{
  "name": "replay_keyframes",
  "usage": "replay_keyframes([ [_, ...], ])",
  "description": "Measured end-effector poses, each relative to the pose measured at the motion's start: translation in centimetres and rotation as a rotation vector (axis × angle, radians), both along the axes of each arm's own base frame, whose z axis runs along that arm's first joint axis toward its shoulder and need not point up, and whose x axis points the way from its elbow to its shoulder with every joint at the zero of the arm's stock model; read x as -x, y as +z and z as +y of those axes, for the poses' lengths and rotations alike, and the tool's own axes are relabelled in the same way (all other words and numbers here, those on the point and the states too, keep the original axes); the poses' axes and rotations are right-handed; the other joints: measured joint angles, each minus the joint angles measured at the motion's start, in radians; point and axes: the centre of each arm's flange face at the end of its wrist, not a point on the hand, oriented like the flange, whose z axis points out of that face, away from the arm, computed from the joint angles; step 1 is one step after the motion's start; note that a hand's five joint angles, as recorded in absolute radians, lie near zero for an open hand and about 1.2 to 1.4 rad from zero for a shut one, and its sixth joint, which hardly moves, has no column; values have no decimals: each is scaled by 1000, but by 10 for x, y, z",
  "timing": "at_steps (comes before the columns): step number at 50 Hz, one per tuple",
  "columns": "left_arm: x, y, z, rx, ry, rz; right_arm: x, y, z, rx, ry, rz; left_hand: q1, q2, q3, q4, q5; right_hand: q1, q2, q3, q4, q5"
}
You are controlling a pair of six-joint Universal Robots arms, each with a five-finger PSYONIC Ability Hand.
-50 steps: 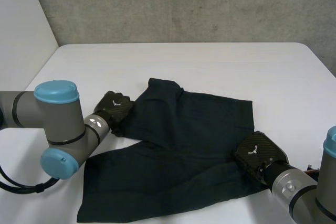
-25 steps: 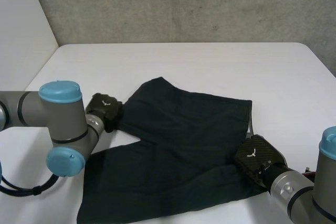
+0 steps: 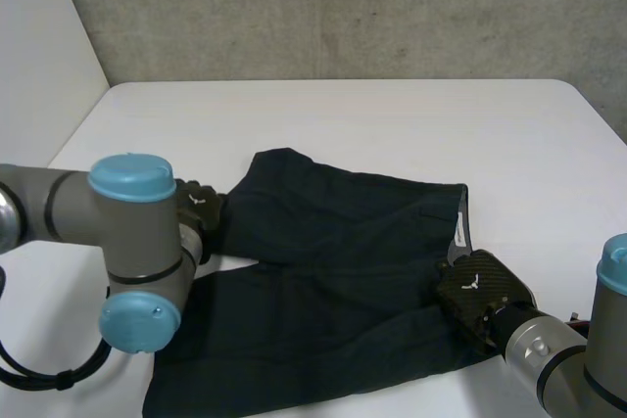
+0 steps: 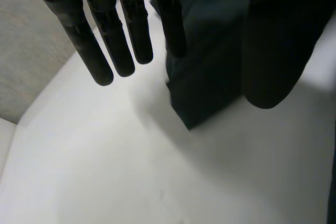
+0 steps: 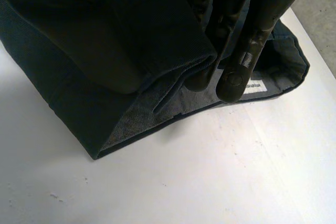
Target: Fold the shorts.
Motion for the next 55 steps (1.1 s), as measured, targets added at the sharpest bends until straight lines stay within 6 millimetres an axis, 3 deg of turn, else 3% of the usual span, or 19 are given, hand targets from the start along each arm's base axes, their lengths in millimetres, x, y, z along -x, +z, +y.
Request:
replay_keyframes([
  [6, -7, 40, 17, 45, 10, 94, 0, 0, 0, 0, -1, -1, 0, -2, -1, -2, -4, 0, 0, 0, 0, 0],
  [11, -18, 62, 57, -22, -21, 132, 0, 0, 0, -2, -2, -2, 0, -2, -1, -2, -4, 0, 0, 0, 0, 0],
  [18, -33, 59, 122, -262, -109, 91, 0, 0, 0, -3, -3, -2, 0, -2, -1, -2, -3, 0, 0, 0, 0, 0],
  [22, -42, 50, 141, -351, -126, 64, 0, 0, 0, -3, -3, -1, 0, -2, -1, -2, -3, 0, 0, 0, 0, 0],
  [27, -47, 39, 151, -396, -126, 45, 0, 0, 0, -1, -3, -2, 11, 6, 4, 8, 11, 0, 0, 0, 0, 0],
  [31, -48, 32, 155, -411, -129, 34, 1, 2, 0, 4, -4, -3, 241, 207, 199, 210, 209, 0, 0, 0, 0, 0],
  [33, -48, 30, 157, -413, -136, 27, 1, 5, 1, 12, -6, -5, 444, 421, 405, 414, 412, 0, 0, 0, 0, 0],
  [35, -47, 29, 159, -411, -142, 24, 1, 7, 1, 19, -7, -6, 444, 421, 405, 414, 412, 0, 0, 0, 0, 0],
  [36, -46, 30, 160, -403, -147, 20, 2, 11, 1, 28, -8, -8, 570, 562, 554, 565, 561, 0, 0, 0, 0, 0],
  [39, -45, 34, 163, -374, -152, 17, 3, 18, 5, 35, -7, -5, 576, 622, 607, 627, 593, 0, 0, 0, 0, 0],
  [45, -50, 59, 174, -278, -169, 16, 12, 35, 31, -65, 18, 46, 576, 623, 608, 630, 593, 0, 0, 0, 0, 0],
  [52, -61, 79, 199, -210, -242, -39, 31, 60, 79, -250, 121, 161, 576, 623, 619, 630, 593, 0, 0, 0, 0, 0],
  [55, -62, 82, 205, -195, -272, -67, 37, 70, 82, -273, 141, 162, 576, 624, 619, 631, 593, 0, 0, 0, 0, 0],
])
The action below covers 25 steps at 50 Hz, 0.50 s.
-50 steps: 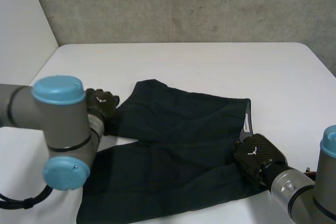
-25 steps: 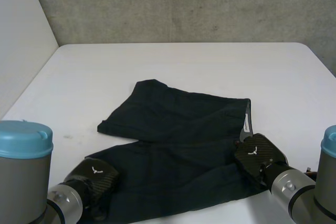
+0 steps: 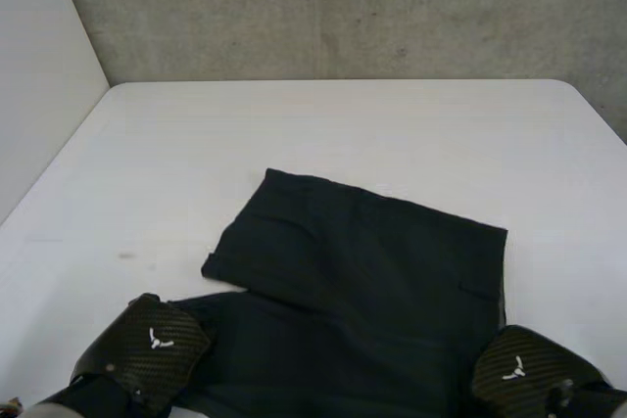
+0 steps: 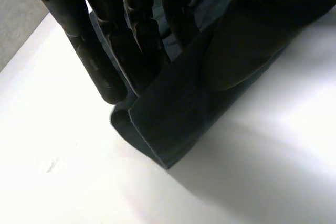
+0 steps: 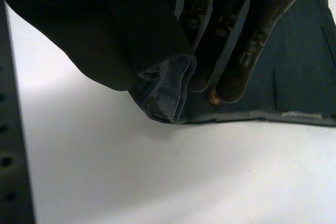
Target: Fold the shorts.
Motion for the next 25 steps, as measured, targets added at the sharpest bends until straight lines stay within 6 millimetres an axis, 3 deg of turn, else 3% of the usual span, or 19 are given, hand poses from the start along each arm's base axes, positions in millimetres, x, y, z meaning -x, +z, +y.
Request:
replay_keyframes([
  [7, 13, 5, -19, 77, -14, 16, 2, 14, -24, 7, -16, -118, 0, 2, 0, 0, -1, 0, 0, 0, 0, 0],
  [16, 68, 0, -104, 284, 17, 158, -3, -4, -90, 38, -180, -221, 0, 2, 0, 0, -1, 0, 0, 0, 0, 0],
  [17, 80, -4, -122, 328, 17, 178, -5, -8, -104, 70, -219, -223, 0, 2, 0, 0, -1, 0, 0, 0, 0, 0],
  [25, 126, -31, -186, 465, -9, 164, -10, -20, -154, 220, -312, -227, 0, 2, 0, 1, -1, 0, 0, 0, 0, 0],
])
